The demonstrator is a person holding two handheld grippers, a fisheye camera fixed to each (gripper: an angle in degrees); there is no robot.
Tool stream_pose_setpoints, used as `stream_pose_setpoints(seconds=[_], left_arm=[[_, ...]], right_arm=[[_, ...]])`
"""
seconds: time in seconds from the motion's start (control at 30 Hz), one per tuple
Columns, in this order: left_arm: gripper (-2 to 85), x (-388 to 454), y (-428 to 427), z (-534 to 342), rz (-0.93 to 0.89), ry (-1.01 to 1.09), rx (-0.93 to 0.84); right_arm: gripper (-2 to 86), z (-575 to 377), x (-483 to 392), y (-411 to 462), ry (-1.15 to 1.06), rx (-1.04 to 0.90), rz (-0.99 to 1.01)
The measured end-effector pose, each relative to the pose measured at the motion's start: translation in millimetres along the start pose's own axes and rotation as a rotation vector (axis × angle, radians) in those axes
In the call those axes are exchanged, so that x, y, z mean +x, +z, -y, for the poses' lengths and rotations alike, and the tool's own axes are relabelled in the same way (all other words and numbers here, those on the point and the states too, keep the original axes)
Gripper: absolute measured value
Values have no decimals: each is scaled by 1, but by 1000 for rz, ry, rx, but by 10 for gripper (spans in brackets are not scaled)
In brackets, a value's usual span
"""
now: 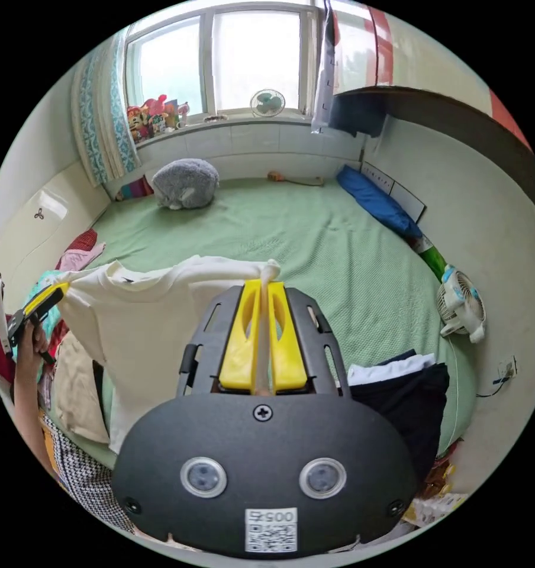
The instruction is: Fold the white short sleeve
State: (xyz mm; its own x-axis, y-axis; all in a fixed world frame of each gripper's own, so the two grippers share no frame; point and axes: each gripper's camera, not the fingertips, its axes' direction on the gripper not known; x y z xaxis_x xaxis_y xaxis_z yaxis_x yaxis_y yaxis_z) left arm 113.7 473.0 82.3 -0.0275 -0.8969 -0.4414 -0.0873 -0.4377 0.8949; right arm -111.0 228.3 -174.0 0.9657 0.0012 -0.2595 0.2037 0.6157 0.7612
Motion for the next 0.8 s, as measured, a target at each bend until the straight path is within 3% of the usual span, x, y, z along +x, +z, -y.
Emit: stream_pose_setpoints(seconds=[0.23, 0.47, 0.8], left_arm=[[31, -2, -5, -118, -120, 15, -58], [77, 14, 27, -274, -219, 10, -442], [134, 10, -18, -309, -169, -21, -410]], right_arm=[[-11, -120, 1, -8, -112, -38, 6], [47, -269, 11, 25, -133, -367, 69], [85, -294, 41, -27, -33, -322, 83]])
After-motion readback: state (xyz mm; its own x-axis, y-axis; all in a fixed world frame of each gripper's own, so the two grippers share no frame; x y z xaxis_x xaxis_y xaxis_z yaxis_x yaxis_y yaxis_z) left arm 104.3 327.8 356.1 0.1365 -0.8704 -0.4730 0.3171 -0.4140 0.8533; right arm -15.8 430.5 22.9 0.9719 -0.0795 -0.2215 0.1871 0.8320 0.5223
